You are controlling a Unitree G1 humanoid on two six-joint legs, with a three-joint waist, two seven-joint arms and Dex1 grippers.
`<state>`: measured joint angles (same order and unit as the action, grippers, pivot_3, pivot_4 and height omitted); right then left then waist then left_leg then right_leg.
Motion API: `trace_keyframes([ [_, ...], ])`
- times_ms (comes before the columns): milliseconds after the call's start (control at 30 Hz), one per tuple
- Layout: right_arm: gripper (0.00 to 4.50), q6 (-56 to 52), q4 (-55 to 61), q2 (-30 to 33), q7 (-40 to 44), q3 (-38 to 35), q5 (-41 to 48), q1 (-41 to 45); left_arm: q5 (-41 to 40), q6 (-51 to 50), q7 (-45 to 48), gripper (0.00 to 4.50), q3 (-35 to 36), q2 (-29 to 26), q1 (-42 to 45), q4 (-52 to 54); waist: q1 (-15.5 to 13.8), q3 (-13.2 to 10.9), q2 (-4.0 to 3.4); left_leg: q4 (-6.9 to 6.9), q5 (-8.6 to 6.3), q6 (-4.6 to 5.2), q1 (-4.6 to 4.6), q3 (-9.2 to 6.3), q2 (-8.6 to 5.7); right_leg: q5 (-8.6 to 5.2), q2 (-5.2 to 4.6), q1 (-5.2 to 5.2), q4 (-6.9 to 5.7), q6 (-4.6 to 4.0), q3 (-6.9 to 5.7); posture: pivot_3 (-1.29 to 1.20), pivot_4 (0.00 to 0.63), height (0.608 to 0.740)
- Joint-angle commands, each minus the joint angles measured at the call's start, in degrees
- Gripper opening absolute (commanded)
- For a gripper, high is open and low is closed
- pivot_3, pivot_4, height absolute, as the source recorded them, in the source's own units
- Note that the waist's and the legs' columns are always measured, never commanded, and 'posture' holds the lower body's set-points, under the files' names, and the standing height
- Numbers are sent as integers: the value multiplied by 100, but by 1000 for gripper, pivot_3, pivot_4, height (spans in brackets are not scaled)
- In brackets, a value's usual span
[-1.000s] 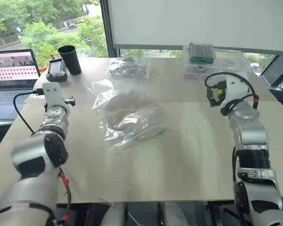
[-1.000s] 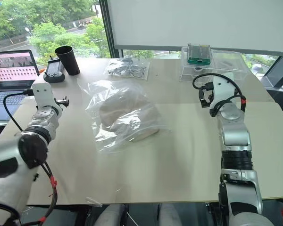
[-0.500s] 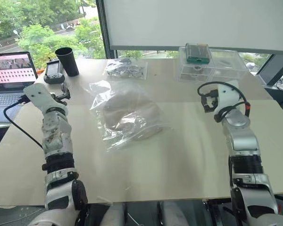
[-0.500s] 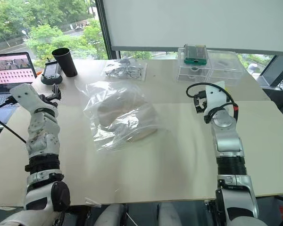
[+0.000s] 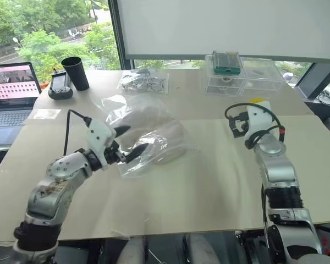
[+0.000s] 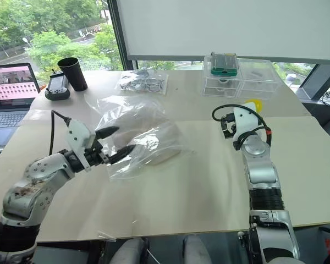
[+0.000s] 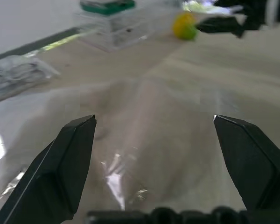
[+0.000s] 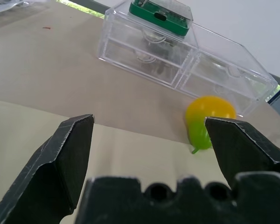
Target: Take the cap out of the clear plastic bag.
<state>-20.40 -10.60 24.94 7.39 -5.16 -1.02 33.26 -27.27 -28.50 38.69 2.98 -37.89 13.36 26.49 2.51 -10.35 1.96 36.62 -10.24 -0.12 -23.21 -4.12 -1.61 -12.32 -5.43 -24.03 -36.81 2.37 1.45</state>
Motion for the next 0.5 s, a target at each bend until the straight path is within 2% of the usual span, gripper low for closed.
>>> trace_keyframes([
  [33,4500,81,188,60,2,-99,-34,94,-86,9,190,4292,0,-97,-23,326,-4,0,0,0,0,0,0,2,7,4,7,0,4,-7,0,0,150,740],
  [267,4500,41,518,365,608,-82,133,-38,427,145,430,4292,-486,-299,-286,273,-2,-1,-1,-1,-1,1,-1,21,23,7,20,-8,6,-11,16,0,150,740],
  [400,4500,40,540,480,718,-112,103,-30,776,300,308,4292,-638,-214,-198,134,-7,-1,-1,-1,-1,1,3,29,28,6,23,-4,9,-10,19,0,150,740],
  [500,4500,6,667,546,893,-130,178,-57,1342,521,89,4292,-787,-228,-39,-136,-5,-1,-1,-1,-1,1,3,37,34,6,28,-7,10,-10,24,0,150,740],
])
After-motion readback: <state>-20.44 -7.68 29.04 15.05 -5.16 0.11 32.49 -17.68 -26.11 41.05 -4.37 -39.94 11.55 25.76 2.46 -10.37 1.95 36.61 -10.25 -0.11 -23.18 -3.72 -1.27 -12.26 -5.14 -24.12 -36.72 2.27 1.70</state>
